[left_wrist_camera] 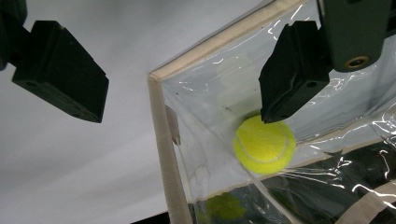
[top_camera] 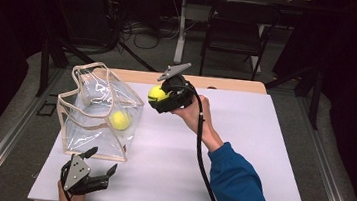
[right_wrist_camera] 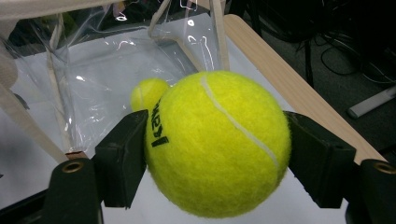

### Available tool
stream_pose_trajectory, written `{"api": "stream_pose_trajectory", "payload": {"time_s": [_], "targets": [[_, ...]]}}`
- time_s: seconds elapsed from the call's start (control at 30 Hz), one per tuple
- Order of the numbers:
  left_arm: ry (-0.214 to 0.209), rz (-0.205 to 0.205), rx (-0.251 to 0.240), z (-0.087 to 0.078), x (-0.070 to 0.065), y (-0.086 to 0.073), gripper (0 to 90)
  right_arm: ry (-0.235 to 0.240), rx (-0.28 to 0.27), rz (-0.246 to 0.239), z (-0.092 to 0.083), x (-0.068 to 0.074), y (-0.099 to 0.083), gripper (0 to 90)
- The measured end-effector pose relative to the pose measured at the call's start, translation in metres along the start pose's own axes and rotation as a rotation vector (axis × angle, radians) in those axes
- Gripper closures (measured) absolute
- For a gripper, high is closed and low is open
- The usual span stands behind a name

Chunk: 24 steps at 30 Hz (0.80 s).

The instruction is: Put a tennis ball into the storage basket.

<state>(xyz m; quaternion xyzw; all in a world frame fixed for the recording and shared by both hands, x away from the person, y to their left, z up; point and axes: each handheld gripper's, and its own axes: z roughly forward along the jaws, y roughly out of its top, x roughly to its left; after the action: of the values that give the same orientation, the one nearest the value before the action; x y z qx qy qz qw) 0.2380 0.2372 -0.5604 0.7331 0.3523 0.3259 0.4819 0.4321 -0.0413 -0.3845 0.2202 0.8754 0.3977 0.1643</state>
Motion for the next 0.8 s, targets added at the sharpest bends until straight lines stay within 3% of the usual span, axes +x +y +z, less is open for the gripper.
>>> {"api": "stream_pose_trajectory", "payload": {"time_s": [0.8], "targets": [[-0.001, -0.003, 0.003, 0.0007, 0.0, 0.0, 16.0, -0.016, -0.031, -0.001, 0.0026, -0.0007, 0.005, 25.9]]}}
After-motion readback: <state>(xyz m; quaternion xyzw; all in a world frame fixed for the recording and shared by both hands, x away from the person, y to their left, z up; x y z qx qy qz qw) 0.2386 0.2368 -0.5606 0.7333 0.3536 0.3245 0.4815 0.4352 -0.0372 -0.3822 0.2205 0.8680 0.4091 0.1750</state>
